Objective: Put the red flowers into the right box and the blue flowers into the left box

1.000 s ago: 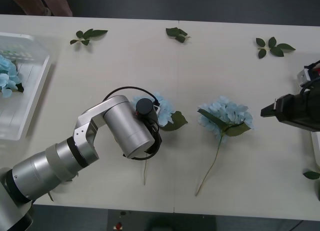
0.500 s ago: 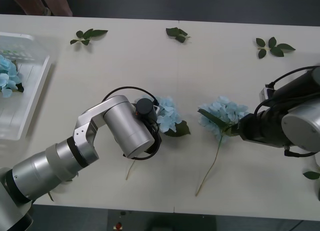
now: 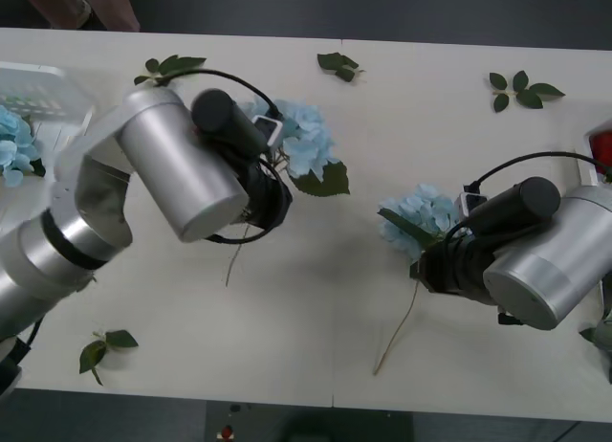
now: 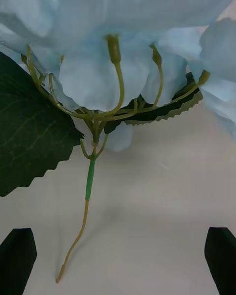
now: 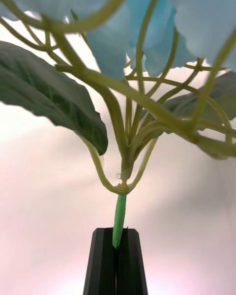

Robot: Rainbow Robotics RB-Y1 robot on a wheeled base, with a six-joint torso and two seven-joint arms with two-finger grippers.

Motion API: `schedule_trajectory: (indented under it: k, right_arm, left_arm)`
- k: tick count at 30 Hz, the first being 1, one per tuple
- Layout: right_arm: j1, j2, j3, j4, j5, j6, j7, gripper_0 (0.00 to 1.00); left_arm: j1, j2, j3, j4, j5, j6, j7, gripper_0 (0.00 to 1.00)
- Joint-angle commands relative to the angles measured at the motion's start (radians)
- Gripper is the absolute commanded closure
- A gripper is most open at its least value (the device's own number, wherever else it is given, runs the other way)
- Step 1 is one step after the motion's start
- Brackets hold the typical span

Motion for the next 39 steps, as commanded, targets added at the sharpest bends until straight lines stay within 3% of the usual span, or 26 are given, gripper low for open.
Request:
schedule_trajectory:
  k: [1,9,15,23,34,35,36,37,38,39]
  right_arm:
    - [-0.004,0.002,0.037,0.035,0.028,-0.051,-0.063,0.0]
    - [-0.012,0.05,0.063,0.113,0.05,-0.094,-0.057,0.0]
    - [-0.038,0.079,0.123,0.171,0.103,-0.106,-0.074,0.0]
    - [-0.038,0.099,0.138,0.191,0.119,-0.117,-0.072,0.0]
    - [-0.041,0.117,0.152,0.241,0.139,-0.172,-0.071,0.0]
    - [-0.041,0.12,0.152,0.244,0.142,-0.172,-0.069,0.06]
    - [-0.041,0.123,0.152,0.244,0.146,-0.17,-0.069,0.28]
    - [-0.043,0.125,0.152,0.244,0.149,-0.17,-0.071,0.4]
    - [-0.041,0.126,0.152,0.244,0.149,-0.17,-0.072,0.58]
    - [-0.041,0.128,0.152,0.245,0.151,-0.17,-0.074,0.88]
  left_arm:
    - [-0.039,0.155,0.149,-0.144,0.102,0.088,-0.021,1.0]
    - [-0.021,0.388,0.422,-0.127,0.279,0.184,-0.216,1.0]
    - [0.01,0.522,0.544,0.067,0.289,0.138,-0.369,1.0]
    - [0.01,0.623,0.567,0.34,0.277,0.014,-0.541,1.0]
    - [0.01,0.615,0.56,0.682,0.271,-0.169,-0.794,1.0]
    - [0.012,0.612,0.554,0.702,0.272,-0.184,-0.812,1.0]
    - [0.012,0.611,0.538,0.722,0.272,-0.209,-0.829,1.0]
    - [0.01,0.611,0.526,0.73,0.274,-0.221,-0.837,1.0]
    - [0.012,0.609,0.509,0.739,0.279,-0.239,-0.843,1.0]
    - [0.01,0.609,0.472,0.744,0.283,-0.27,-0.843,1.0]
